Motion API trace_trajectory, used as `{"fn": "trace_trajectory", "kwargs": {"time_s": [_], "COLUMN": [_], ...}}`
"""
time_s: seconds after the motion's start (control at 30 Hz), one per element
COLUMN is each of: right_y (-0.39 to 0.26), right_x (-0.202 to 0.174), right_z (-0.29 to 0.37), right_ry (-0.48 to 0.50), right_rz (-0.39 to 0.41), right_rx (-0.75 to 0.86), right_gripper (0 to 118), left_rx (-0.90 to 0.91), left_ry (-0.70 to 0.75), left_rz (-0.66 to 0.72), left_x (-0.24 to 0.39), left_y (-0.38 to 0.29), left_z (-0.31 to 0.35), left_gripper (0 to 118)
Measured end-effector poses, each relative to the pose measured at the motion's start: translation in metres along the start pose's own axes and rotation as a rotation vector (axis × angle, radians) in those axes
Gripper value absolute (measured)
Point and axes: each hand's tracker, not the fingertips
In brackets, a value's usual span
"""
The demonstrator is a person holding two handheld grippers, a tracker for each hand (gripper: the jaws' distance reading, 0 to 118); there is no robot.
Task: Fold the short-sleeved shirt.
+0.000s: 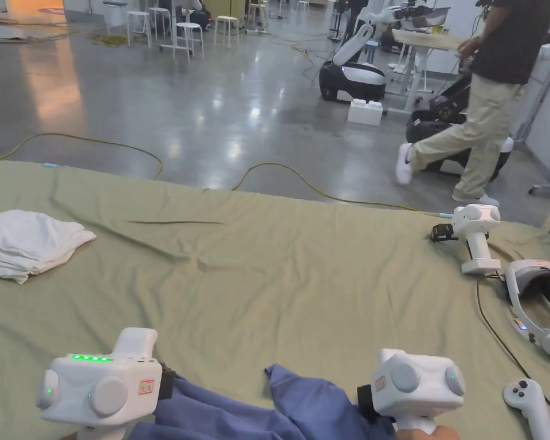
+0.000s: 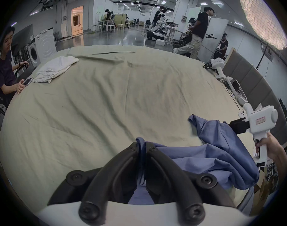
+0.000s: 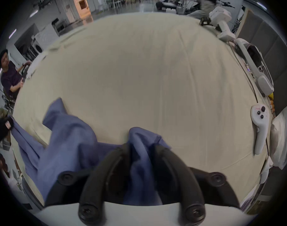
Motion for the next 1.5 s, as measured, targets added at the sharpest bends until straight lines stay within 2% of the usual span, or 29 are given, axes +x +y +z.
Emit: {"fn": "trace_trajectory", "kwargs": {"time_s": [0.07,0.1,0.2,0.33,0.73,0.8,1.1,1.5], "right_y": [-0.007,-0.011,-0.021,-0.038,-0.074,-0.074,-0.055,0.033], "right_x": [0.002,0.003,0.014,0.035,0.092,0.097,0.092,0.074], "right_z": [0.01,0.015,0.037,0.09,0.259,0.279,0.358,0.425], "right_ry": [0.011,0.022,0.051,0.025,-0.166,-0.166,-0.187,-0.249], "right_rz": [-0.02,-0.023,-0.048,-0.085,-0.093,-0.099,-0.097,-0.061], "right_rx": [0.067,0.072,0.145,0.304,0.644,0.677,0.864,1.016], "right_gripper": [17,5,4,4,4,4,3,4], "left_rx": [0.006,0.01,0.03,0.087,0.318,0.35,0.46,0.557], "left_ry": [0.004,0.004,0.009,0.015,0.126,0.138,0.167,0.195], "left_rz": [-0.002,-0.002,-0.014,-0.012,0.037,0.045,0.077,0.06], "left_x": [0.0,-0.001,-0.002,-0.006,-0.06,-0.067,-0.083,-0.079], "left_y": [0.0,-0.001,0.001,0.008,0.049,0.057,0.105,0.201], "left_z": [0.001,0.003,0.008,0.032,0.157,0.178,0.241,0.274], "left_gripper": [8,8,8,8,8,8,8,8]}}
